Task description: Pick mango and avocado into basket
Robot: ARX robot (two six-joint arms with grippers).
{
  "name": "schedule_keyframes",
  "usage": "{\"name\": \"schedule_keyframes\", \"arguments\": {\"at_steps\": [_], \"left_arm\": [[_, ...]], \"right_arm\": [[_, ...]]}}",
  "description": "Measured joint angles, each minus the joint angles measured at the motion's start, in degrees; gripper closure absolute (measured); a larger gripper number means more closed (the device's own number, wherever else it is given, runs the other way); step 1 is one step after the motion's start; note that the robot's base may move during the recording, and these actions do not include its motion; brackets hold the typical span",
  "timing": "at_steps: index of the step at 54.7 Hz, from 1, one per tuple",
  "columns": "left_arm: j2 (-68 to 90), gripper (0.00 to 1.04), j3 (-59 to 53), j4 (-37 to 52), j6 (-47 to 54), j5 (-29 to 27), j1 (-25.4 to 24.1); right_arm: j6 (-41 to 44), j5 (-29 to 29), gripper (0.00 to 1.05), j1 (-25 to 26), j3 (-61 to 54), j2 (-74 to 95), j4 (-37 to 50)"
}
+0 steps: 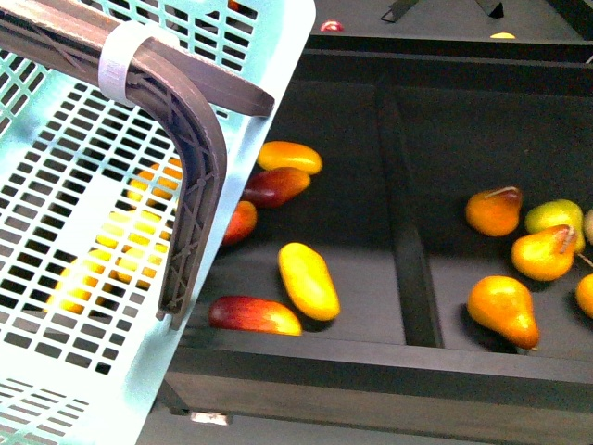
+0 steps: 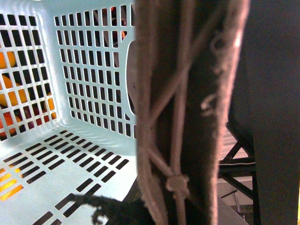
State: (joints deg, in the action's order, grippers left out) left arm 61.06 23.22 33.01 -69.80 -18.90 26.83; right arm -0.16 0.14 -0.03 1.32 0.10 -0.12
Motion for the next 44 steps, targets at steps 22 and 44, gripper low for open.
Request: {"name": "schedule_keyframes", "arguments": {"at_steps": [22, 44], "left_arm": [[0.0, 0.99, 0.0, 0.0, 0.1, -0.2, 0.0], [-0.1, 0.99, 0.0, 0.0, 0.7, -1.2, -0.5]], "right_arm": [[0.0, -0.2, 0.09, 0.0, 0.0, 0.0, 0.0], [0.0, -0.5, 0.09, 0.1, 0.0, 0.0, 0.0]]}}
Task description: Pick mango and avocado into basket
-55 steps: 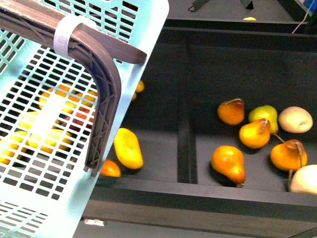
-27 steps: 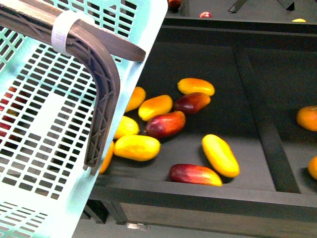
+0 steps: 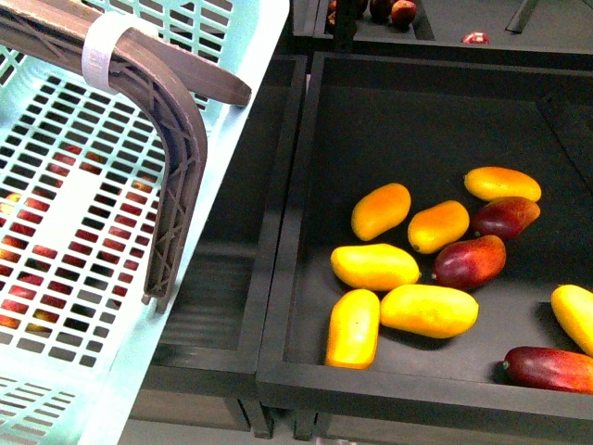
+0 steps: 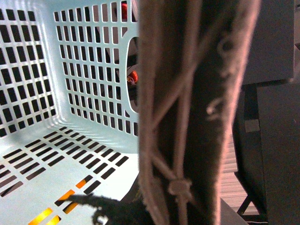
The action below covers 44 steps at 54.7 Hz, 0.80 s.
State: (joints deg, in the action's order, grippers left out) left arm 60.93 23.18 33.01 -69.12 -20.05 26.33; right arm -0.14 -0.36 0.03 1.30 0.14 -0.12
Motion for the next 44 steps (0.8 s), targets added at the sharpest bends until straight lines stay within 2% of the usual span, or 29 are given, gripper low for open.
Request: {"name": "schedule_keyframes", "arguments": {"at_steps": [1, 4, 7, 9, 15, 19, 28, 31, 35, 38, 42, 44], "left_arm": [[0.0, 0.99, 0.0, 0.0, 0.3, 0.0, 0.0], [0.6, 0.99, 3.1, -9.5, 4.4, 2.5, 0.4], [4.2, 0.99, 7.1, -15.6, 13.2, 6.6, 0.9], [8.1, 0.99, 9.1, -15.6, 19.3, 10.1, 1.3], [14.9, 0.99, 12.3, -12.6, 27.0, 16.3, 1.9], [20.1, 0.99, 16.6, -12.1, 33.5, 22.4, 2.1], [28.8, 0.99, 27.8, -16.1, 43.8, 42.1, 3.0], [30.4, 0.99, 30.8, -19.1, 45.4, 46.2, 3.4], [32.2, 0.99, 34.1, -24.1, 47.7, 46.9, 4.0], [32.8, 0.99, 34.8, -25.5, 48.6, 46.7, 4.0], [33.2, 0.99, 34.8, -25.8, 49.0, 45.5, 3.8], [33.2, 0.99, 34.8, -25.9, 49.2, 45.1, 3.8]], "right_arm": [[0.0, 0.0, 0.09, 0.0, 0.0, 0.0, 0.0], [0.0, 0.2, 0.09, 0.0, 0.0, 0.0, 0.0], [0.0, 0.2, 0.09, 0.0, 0.0, 0.0, 0.0], [0.0, 0.2, 0.09, 0.0, 0.0, 0.0, 0.0], [0.0, 0.2, 0.09, 0.0, 0.0, 0.0, 0.0], [0.0, 0.3, 0.09, 0.0, 0.0, 0.0, 0.0], [0.0, 0.3, 0.09, 0.0, 0.0, 0.0, 0.0], [0.0, 0.3, 0.09, 0.0, 0.0, 0.0, 0.0], [0.0, 0.3, 0.09, 0.0, 0.0, 0.0, 0.0], [-1.3, -0.2, 0.09, 1.0, 1.2, 2.4, -3.3], [-0.7, -6.6, 0.09, 7.0, 2.1, 12.4, -1.0], [1.2, -11.5, 0.09, 11.9, 2.3, 21.7, 5.0]]}}
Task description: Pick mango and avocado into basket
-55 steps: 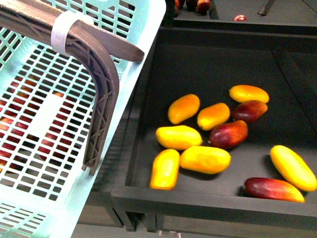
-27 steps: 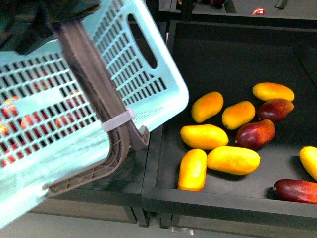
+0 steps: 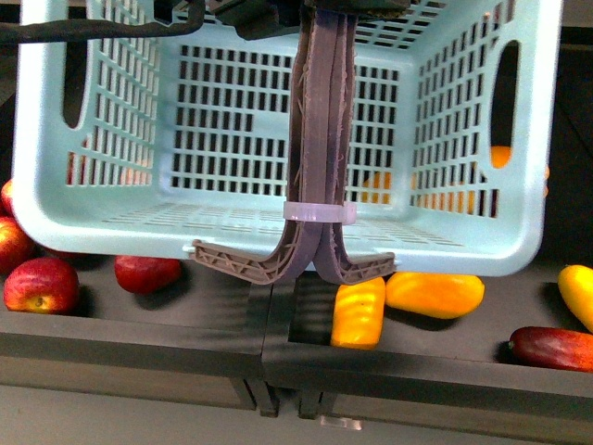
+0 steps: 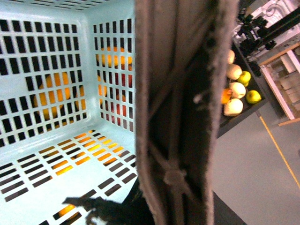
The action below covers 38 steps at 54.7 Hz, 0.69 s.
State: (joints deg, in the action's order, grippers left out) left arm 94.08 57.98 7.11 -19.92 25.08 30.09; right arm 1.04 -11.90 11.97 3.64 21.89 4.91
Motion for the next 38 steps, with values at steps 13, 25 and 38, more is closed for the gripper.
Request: {"name": "schedule_keyframes", "arguments": {"at_steps": [13, 25, 38], "left_arm": [[0.0, 0.99, 0.0, 0.0, 0.8, -0.5, -0.7], [0.0, 0.99, 0.1, 0.0, 0.8, 0.7, -0.2], [0.0, 0.99, 0.1, 0.0, 0.9, -0.2, -0.3]], "right_arm": [[40.3, -9.8, 0.09, 13.3, 16.1, 71.0, 34.1], [55.6, -4.7, 0.09, 12.4, 27.3, 98.7, 33.5], [55.1, -2.2, 0.09, 9.5, 37.6, 109.8, 33.9]]}}
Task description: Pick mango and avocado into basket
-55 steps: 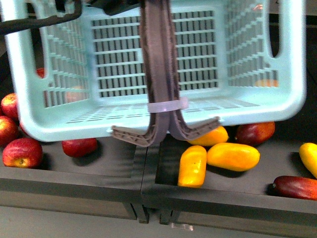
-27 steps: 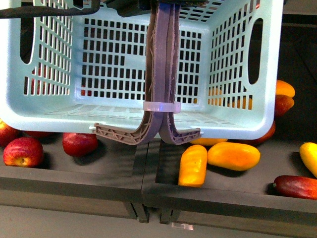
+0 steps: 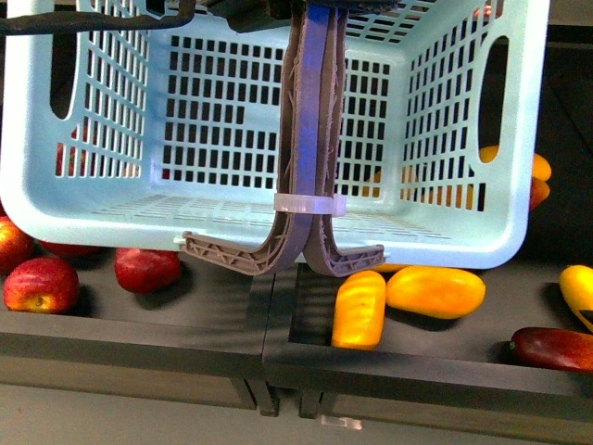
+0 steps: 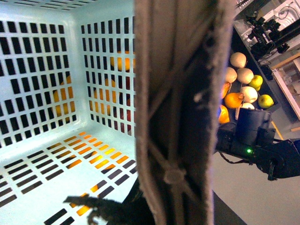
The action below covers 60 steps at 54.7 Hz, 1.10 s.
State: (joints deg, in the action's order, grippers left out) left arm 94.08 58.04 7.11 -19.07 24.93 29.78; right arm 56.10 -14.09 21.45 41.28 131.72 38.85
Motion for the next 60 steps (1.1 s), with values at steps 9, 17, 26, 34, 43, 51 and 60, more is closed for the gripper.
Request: {"name": "schedule_keyframes", "arguments": {"at_steps": [9, 17, 26, 34, 43, 51, 60], "left_arm": [[0.0, 0.99, 0.0, 0.0, 0.0, -0.2, 0.0], [0.0, 0.99, 0.0, 0.0, 0.0, 0.6, 0.0], [0.0, 0.99, 0.0, 0.0, 0.0, 0.4, 0.0], [0.0, 0.99, 0.0, 0.0, 0.0, 0.1, 0.0], [0.0, 0.99, 0.0, 0.0, 0.0, 0.0, 0.0], [0.0, 0.99, 0.0, 0.0, 0.0, 0.2, 0.0], [0.0, 0.99, 0.0, 0.0, 0.0, 0.4, 0.0]], "right_arm": [[-1.7, 1.9, 0.09, 0.0, 3.7, 5.5, 0.2], [-4.8, 2.1, 0.09, 0.2, 7.1, 8.6, 0.4], [-8.9, 2.8, 0.09, 0.4, 9.6, 10.8, -0.3], [-10.4, 3.3, 0.09, 0.3, 10.3, 11.6, -0.3], [-12.3, 3.5, 0.27, 0.3, 10.4, 12.5, -0.2], [-12.7, 3.5, 0.42, 0.0, 10.3, 12.8, -0.2], [-12.8, 3.6, 0.45, 0.0, 10.0, 12.8, 0.4]]}}
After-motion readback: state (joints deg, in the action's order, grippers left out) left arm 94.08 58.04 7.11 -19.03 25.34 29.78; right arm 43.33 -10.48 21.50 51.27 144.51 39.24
